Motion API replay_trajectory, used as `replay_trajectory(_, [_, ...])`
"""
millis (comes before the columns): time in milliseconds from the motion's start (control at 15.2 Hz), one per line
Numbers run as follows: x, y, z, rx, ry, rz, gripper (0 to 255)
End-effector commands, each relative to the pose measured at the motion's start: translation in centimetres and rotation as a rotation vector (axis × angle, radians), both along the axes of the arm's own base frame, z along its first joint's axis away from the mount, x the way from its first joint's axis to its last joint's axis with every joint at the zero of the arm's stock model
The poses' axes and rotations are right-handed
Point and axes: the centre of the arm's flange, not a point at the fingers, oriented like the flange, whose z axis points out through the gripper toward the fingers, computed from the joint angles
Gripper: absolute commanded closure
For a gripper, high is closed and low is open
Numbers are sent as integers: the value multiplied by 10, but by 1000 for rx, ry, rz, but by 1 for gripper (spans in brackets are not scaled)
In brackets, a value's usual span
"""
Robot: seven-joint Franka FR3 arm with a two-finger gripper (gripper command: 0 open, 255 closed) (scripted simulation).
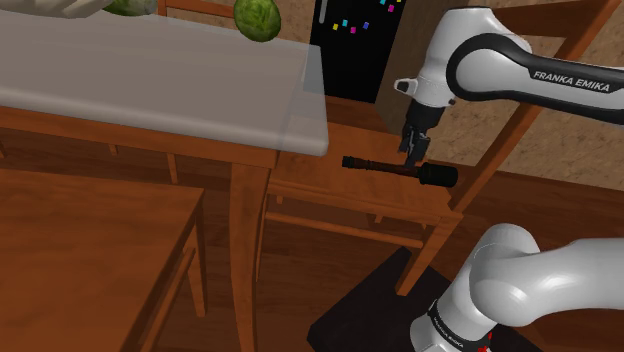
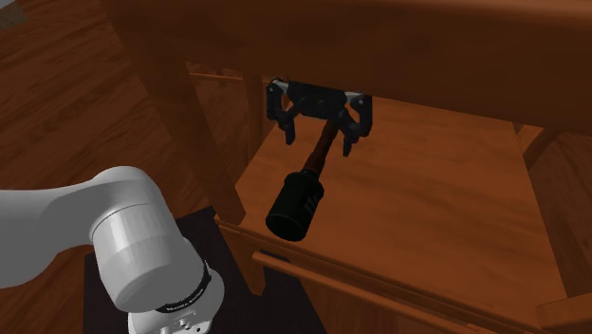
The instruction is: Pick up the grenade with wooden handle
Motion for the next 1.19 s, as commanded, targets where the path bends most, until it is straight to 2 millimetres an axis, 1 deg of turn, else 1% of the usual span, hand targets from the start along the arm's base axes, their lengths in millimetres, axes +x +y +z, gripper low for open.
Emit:
replay_trajectory(0, [0, -1, -11, 0, 1, 13, 0])
replay_trajectory(132, [0, -1, -21, 0, 1, 13, 0])
replay_trajectory(198, [0, -1, -30, 0, 1, 13, 0])
replay_trajectory(330, [0, -1, -30, 0, 1, 13, 0])
replay_trajectory(396, [0, -2, -30, 0, 1, 13, 255])
replay_trajectory(924, [2, -2, -33, 0, 1, 12, 255])
replay_trajectory(1122, [0, -1, -19, 0, 1, 13, 255])
